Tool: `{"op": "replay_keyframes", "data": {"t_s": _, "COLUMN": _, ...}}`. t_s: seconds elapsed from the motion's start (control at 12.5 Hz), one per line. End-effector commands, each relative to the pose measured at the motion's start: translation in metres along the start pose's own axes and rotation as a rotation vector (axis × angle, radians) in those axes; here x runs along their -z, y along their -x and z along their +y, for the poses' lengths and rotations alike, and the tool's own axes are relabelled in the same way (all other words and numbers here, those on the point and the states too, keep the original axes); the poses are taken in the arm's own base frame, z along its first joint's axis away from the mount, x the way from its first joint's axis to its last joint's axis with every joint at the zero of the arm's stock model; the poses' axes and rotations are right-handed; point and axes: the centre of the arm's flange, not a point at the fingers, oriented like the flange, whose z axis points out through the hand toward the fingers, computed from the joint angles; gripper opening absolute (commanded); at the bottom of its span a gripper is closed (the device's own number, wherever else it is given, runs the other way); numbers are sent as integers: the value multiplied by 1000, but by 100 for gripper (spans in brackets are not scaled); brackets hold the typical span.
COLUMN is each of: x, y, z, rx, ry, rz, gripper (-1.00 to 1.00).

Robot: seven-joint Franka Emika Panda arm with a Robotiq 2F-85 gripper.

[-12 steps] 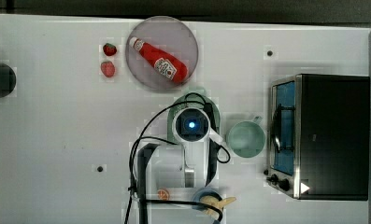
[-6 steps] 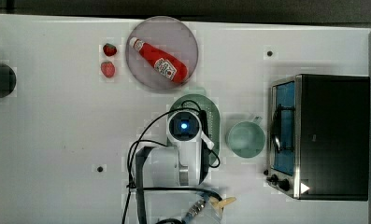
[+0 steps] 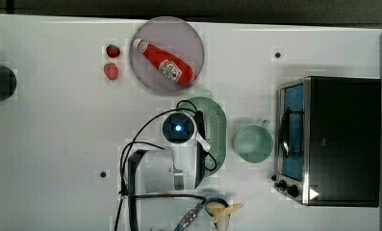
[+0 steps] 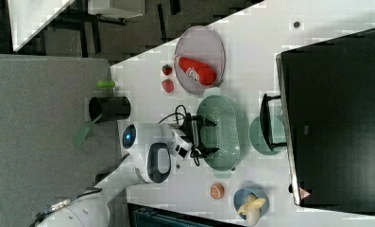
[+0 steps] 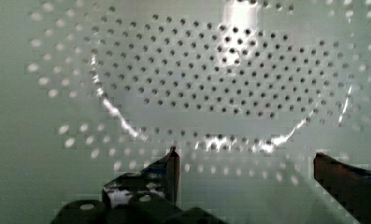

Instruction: Drag strainer right to left.

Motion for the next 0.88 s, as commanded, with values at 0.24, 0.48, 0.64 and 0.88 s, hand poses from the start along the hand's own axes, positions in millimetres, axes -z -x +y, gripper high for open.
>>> {"op": "replay_keyframes", "data": {"t_s": 0.24, "x": -3, "y": 51, "z": -5, "rx": -46, "ry": -7, "rz": -56, "gripper": 100}}
{"op": "replay_keyframes", "data": {"t_s": 0.48, "x": -1, "y": 88, "z": -5, "rx": -25, "ry": -7, "rz": -88, "gripper": 100}}
{"op": "replay_keyframes", "data": {"t_s": 0.64, "x": 1, "y": 115, "z": -4, "rx": -60, "ry": 2, "rz": -94, "gripper": 100}}
{"op": "replay_keyframes", "data": {"t_s": 0.88, "x": 5, "y": 157, "z": -3, "rx": -116, "ry": -4, "rz": -97, "gripper": 100}}
